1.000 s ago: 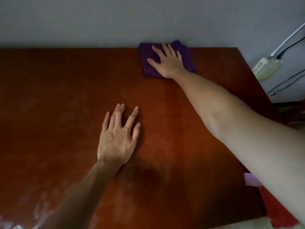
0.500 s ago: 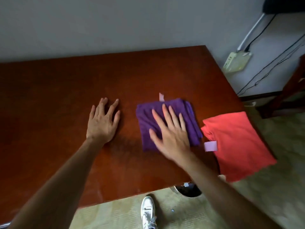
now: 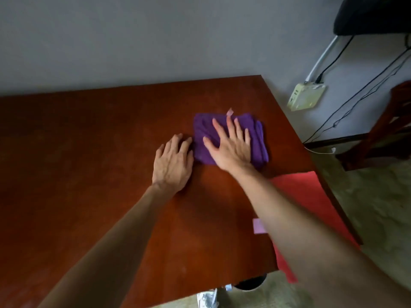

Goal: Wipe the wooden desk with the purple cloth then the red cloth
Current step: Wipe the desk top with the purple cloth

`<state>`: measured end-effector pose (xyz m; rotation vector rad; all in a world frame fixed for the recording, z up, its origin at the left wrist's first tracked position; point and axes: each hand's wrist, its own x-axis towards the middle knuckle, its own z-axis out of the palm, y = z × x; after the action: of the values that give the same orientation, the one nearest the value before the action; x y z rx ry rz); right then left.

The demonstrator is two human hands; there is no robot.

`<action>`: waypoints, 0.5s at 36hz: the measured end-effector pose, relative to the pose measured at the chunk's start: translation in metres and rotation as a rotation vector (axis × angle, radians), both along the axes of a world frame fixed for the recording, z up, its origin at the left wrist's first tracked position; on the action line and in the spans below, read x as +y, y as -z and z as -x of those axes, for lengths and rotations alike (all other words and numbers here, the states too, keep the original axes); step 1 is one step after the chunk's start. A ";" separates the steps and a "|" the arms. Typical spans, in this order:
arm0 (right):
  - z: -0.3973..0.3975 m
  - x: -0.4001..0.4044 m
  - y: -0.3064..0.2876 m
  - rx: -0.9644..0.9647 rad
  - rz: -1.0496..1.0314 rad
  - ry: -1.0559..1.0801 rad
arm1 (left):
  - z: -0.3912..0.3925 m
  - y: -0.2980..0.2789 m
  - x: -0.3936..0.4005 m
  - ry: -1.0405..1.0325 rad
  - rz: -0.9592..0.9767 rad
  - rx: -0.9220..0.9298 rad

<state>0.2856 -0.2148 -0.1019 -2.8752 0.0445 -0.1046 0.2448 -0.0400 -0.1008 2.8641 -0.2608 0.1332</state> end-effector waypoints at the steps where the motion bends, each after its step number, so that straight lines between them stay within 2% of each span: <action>1: -0.027 -0.010 -0.002 0.018 0.011 -0.002 | -0.007 0.004 -0.005 -0.008 -0.003 0.016; 6: -0.150 -0.054 -0.012 0.093 0.079 -0.080 | -0.016 0.016 -0.012 -0.005 -0.047 0.010; 9: -0.198 -0.077 -0.016 0.134 0.106 -0.119 | -0.017 0.016 -0.010 -0.001 -0.048 0.007; 13: -0.215 -0.085 -0.012 0.103 0.126 -0.145 | -0.021 0.017 -0.011 0.003 -0.061 0.012; 18: -0.189 -0.094 -0.006 0.102 0.146 -0.152 | -0.021 0.015 -0.011 0.000 -0.019 0.021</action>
<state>0.4746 -0.3089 -0.0954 -3.0145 -0.1686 0.0708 0.2658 -0.0511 -0.1162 2.8823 -0.2592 0.1007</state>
